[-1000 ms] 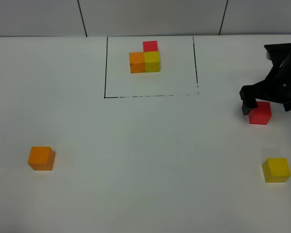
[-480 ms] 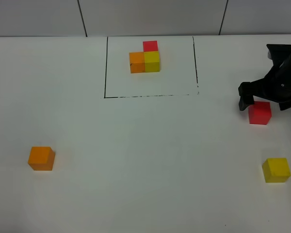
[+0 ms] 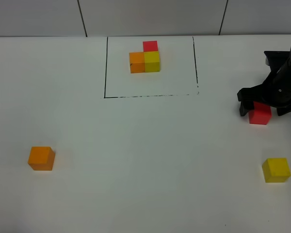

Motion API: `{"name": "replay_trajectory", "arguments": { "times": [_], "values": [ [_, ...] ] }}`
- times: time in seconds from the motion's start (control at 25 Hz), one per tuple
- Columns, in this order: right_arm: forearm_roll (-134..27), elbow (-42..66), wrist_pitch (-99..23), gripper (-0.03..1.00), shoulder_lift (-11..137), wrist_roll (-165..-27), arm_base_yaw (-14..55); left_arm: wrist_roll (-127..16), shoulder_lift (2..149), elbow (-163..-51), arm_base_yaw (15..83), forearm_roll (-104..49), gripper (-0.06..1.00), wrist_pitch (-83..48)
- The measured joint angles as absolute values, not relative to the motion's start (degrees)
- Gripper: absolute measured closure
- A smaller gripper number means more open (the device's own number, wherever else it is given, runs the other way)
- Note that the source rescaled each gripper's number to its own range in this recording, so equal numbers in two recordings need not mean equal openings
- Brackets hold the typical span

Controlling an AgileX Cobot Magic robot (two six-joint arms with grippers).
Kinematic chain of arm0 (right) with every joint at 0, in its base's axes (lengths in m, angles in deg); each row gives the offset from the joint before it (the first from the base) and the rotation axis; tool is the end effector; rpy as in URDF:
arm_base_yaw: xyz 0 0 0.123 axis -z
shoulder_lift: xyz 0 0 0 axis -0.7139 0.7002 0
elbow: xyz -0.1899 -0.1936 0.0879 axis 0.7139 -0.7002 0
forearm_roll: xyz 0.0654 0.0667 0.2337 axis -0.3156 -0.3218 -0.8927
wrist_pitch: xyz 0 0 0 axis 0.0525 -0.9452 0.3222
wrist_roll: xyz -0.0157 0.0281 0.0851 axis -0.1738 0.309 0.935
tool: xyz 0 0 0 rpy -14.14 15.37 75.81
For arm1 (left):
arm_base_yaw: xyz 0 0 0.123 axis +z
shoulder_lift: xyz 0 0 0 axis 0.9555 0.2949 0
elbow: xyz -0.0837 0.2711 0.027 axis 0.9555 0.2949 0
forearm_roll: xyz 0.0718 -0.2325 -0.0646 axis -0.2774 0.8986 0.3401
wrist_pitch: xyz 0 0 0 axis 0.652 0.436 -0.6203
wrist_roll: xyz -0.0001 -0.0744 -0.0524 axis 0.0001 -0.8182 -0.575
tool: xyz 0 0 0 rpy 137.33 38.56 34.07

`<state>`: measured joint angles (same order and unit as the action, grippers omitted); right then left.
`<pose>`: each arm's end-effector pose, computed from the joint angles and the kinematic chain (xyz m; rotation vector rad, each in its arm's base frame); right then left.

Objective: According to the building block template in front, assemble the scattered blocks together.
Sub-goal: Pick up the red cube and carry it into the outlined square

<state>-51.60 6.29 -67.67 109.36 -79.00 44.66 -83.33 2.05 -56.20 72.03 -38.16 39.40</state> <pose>0.3965 0.0122 0.1168 -0.0661 2.9460 0.0961 -0.0065 -0.0042 0.2788 0.1300 2.0293 -0.0042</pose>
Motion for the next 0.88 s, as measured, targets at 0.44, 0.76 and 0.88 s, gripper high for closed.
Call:
{"name": "replay_trajectory", "arguments": {
  "times": [0.44,0.76,0.88],
  "values": [
    [-51.53,7.15,-70.20,0.96,109.56,-80.08,43.85,-83.33,2.05,-56.20,72.03,-38.16,-0.05,39.40],
    [-50.65,14.27,-82.19,0.96,108.07,-98.26,31.66,-83.33,2.05,-56.20,72.03,-38.16,-0.05,39.40],
    [-47.49,16.43,-85.19,0.96,108.26,-106.53,24.86,-83.33,2.05,-56.20,72.03,-38.16,-0.05,39.40]
  ]
}}
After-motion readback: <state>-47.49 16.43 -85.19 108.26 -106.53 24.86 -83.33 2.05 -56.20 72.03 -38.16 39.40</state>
